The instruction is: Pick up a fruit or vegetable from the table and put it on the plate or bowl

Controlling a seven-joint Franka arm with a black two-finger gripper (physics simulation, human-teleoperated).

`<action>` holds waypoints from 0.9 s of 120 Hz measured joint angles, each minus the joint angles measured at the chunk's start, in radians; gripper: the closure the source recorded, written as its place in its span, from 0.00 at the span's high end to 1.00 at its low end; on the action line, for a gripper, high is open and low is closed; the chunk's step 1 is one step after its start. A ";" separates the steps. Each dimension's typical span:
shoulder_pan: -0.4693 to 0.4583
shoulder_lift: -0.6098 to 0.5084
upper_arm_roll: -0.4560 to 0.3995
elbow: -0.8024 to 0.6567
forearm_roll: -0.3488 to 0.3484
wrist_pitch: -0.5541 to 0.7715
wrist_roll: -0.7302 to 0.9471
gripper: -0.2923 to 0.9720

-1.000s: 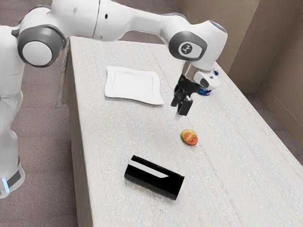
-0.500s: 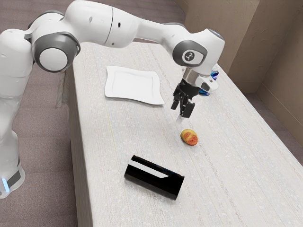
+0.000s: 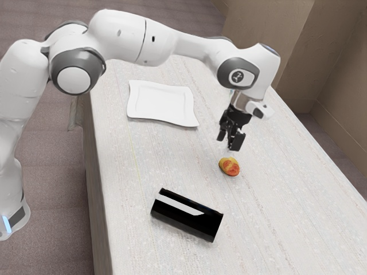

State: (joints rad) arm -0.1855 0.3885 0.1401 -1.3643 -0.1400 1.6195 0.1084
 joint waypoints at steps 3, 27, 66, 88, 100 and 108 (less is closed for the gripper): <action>0.001 0.006 0.000 0.006 -0.001 0.002 0.000 0.75; 0.010 0.087 -0.001 0.053 -0.015 0.027 0.001 0.75; 0.012 0.122 0.009 0.056 -0.047 0.041 0.002 0.75; 0.017 0.129 0.009 0.059 -0.053 0.044 0.002 0.75; 0.018 0.131 0.009 0.061 -0.058 0.046 0.003 0.75; 0.018 0.135 0.007 0.064 -0.060 0.048 0.003 0.75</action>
State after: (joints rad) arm -0.1672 0.5236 0.1467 -1.2998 -0.2001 1.6672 0.1110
